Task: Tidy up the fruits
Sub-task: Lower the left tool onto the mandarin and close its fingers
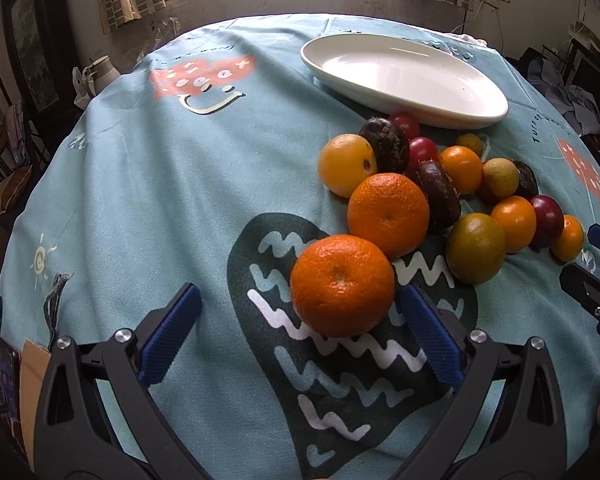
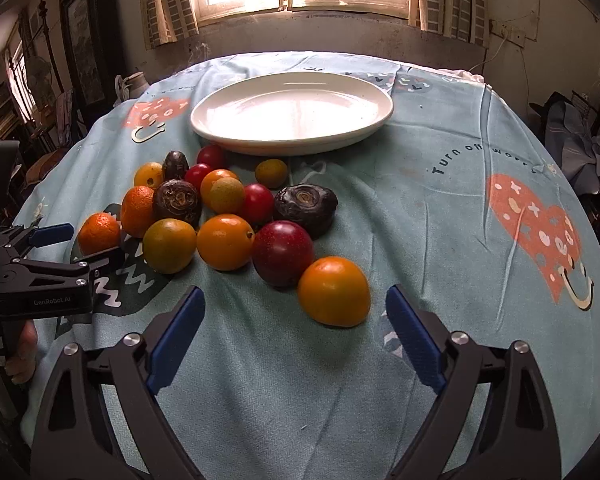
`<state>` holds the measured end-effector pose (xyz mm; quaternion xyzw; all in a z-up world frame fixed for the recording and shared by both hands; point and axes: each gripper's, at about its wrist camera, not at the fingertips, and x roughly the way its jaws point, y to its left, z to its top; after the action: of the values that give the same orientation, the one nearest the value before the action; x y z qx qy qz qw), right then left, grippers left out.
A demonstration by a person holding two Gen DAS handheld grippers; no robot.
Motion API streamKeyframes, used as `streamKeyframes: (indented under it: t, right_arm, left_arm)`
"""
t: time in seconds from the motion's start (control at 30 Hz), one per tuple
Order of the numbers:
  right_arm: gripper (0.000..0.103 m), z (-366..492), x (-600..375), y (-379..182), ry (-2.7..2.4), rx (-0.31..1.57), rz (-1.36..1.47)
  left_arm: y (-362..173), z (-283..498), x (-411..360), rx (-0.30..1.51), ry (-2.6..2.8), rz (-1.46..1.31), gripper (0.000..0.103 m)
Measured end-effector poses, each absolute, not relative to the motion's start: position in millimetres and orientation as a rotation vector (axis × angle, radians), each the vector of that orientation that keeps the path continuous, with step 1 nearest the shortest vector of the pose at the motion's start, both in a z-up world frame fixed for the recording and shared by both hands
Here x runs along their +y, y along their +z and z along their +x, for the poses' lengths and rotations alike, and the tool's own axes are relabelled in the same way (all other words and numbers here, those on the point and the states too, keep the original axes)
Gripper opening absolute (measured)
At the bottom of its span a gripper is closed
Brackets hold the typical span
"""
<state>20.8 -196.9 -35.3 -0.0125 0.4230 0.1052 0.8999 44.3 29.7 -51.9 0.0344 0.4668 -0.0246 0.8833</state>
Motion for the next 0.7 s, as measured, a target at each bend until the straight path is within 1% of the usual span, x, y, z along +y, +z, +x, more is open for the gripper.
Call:
streamKeyframes:
  t: [0.03,0.13,0.2,0.23,0.27,0.3,0.33,0.4,0.43,0.5,0.57,0.63,0.7]
  right_arm:
    - [0.084,23,-197,-37,0.223,0.889,-0.031]
    - [0.082,28,-203,-43,0.209,0.901,-0.026]
    - [0.078,32,-207,-44,0.21,0.91,-0.013]
    - [0.073,34,-208,-45,0.212,0.916,-0.006]
    - [0.066,37,-210,-47,0.212,0.924,0.001]
    - [0.065,39,-211,-49,0.218,0.934,0.011]
    - [0.063,40,-212,-51,0.228,0.942,0.023]
    - [0.061,39,-212,-51,0.231,0.94,0.022]
    - [0.058,39,-212,-51,0.229,0.937,0.021]
    - [0.055,38,-213,-51,0.227,0.932,0.023]
    - [0.047,38,-215,-51,0.219,0.931,0.025]
    - [0.042,38,-217,-51,0.214,0.931,0.029]
    - [0.041,38,-219,-50,0.214,0.93,0.037]
  left_arm:
    - [-54,46,29,0.978,-0.055,0.076,0.101]
    - [-56,47,27,0.985,-0.074,0.08,0.097]
    - [-57,48,26,0.986,-0.096,0.07,0.091]
    - [-57,48,27,0.988,-0.106,0.059,0.089]
    - [-56,47,29,0.982,-0.105,0.054,0.083]
    - [-54,47,29,0.975,-0.103,0.052,0.074]
    - [-53,46,31,0.97,-0.11,0.042,0.072]
    - [-51,45,32,0.961,-0.129,0.02,0.06]
    - [-50,44,32,0.957,-0.135,0.017,0.058]
    - [-48,42,30,0.948,-0.152,0.017,0.048]
    - [-47,40,28,0.94,-0.151,0.031,0.046]
    - [-47,39,27,0.936,-0.15,0.035,0.046]
    - [-47,38,28,0.934,-0.151,0.028,0.046]
